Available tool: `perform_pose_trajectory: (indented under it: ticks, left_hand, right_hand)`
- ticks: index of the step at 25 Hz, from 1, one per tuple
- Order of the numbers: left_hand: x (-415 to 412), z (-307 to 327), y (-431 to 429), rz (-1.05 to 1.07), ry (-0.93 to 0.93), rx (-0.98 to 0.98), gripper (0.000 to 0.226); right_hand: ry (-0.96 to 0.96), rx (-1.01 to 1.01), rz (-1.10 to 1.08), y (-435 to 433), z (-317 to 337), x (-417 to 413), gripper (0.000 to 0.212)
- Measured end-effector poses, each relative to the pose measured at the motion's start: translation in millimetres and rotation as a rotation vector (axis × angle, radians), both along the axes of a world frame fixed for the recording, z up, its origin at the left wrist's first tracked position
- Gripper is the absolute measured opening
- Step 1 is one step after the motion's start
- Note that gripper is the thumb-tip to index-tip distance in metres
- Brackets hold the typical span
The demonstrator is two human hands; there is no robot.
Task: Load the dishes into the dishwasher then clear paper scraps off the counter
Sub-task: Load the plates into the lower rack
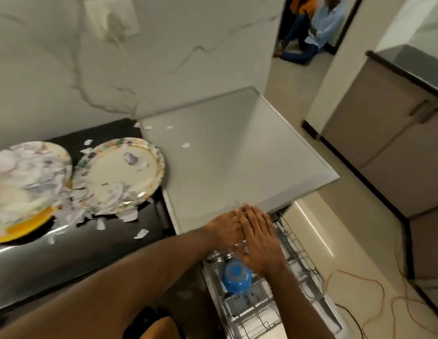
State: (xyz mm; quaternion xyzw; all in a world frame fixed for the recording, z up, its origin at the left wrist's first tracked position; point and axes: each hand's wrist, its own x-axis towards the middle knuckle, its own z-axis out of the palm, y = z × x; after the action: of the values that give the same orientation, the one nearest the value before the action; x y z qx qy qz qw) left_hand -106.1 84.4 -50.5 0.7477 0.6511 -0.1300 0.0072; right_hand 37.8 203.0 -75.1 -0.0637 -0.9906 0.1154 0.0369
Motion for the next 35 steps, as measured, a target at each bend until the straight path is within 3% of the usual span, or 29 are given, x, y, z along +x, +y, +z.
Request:
perform_pose_trajectory:
  ticks: [5,8,14,20,25,27,29,31,33,35]
  left_hand:
    - [-55.9,30.7,-100.8,0.209,0.064,-0.081,0.033]
    - [-83.2,41.0,-183.6,0.363,0.048,0.053,0.026]
    - [-115.9,48.5,-349.6,0.946,-0.185,0.043,0.052]
    - [-123.7,71.2,-470.9,1.327,-0.322,0.058,0.031]
    - [-146.7,68.1,-492.1,1.399,-0.452,0.04,0.017]
    - [-156.3,65.1,-477.3,1.329,-0.473,0.047,0.014]
    - [-165.0,59.8,-453.7,1.27,-0.491,0.075,0.015]
    - [-170.8,54.6,-429.4,1.234,-0.481,0.08,0.02]
    - [-175.6,50.3,-409.2,1.216,-0.427,0.049,0.025]
    - [-178.9,47.0,-394.1,1.234,-0.356,0.024,0.027]
  right_hand:
    - [0.074,-0.016,0.27,-61.1,21.7,-88.3,0.086]
    - [0.064,-0.076,0.454,-124.4,36.6,-148.2,0.08]
    - [-0.208,-0.153,0.65,-270.9,53.1,-225.7,0.089]
    - [-0.49,0.178,0.703,-363.7,66.0,-271.2,0.099]
    - [-0.561,0.257,0.688,-383.7,79.5,-291.5,0.117]
    - [-0.552,0.192,0.686,-379.6,77.7,-290.7,0.109]
    - [-0.499,-0.014,0.644,-365.0,72.2,-286.6,0.071]
    - [-0.298,-0.319,0.452,-343.4,70.1,-279.5,0.033]
    - [-0.028,-0.541,0.084,-319.7,74.0,-276.0,0.024]
    - [0.13,-0.596,-0.297,-293.9,79.8,-277.5,0.029]
